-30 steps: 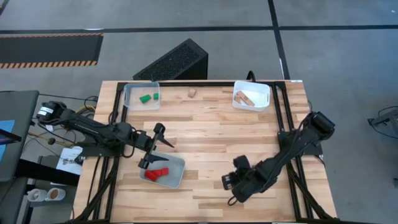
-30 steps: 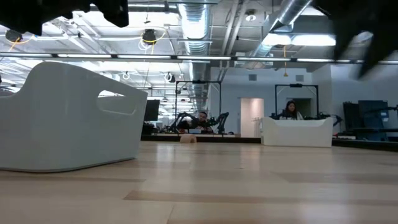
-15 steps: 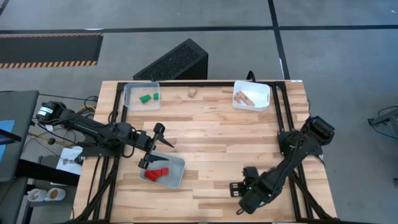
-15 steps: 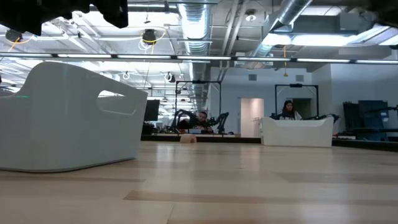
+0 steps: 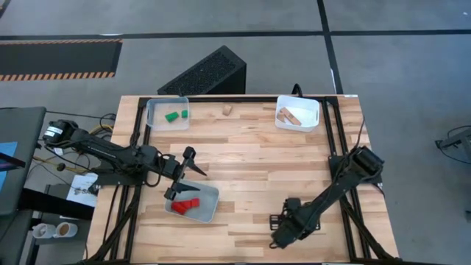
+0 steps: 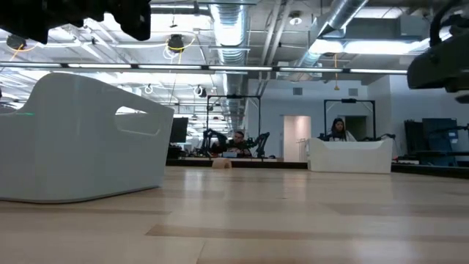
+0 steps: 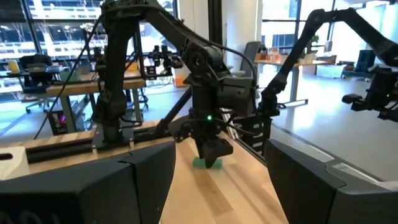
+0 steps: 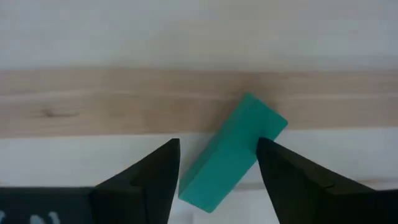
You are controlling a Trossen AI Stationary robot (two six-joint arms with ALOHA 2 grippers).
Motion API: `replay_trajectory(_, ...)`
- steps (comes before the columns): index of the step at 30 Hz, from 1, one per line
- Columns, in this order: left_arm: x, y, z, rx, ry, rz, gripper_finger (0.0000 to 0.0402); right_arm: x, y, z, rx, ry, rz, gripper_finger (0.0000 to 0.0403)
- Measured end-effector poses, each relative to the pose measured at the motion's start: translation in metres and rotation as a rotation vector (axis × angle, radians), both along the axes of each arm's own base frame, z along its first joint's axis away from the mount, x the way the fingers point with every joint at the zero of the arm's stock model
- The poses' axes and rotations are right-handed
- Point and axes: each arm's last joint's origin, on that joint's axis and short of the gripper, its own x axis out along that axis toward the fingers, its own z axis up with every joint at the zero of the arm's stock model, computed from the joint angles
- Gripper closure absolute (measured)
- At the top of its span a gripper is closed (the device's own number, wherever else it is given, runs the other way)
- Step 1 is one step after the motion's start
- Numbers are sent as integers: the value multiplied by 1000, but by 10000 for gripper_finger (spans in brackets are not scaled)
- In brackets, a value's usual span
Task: Sort & place blocks by color
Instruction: Put the green block into the transparent bin
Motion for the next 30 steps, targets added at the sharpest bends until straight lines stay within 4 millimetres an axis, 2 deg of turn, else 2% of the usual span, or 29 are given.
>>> replay_trajectory(4,0,0,-1,3,9,0,166,-2,3,1,21,4,19,158)
replay_trajectory(11,0,0,-1,22,2,1,166,-15,3,24,-9,-50,-11,158)
replay_trajectory(17,0,0,-1,13,5,1,166,-13,4,23,18,-50,-15,158)
replay_trajectory(30,0,0,-1,8,9,1,166,-23,17,21,22,-55,21,158)
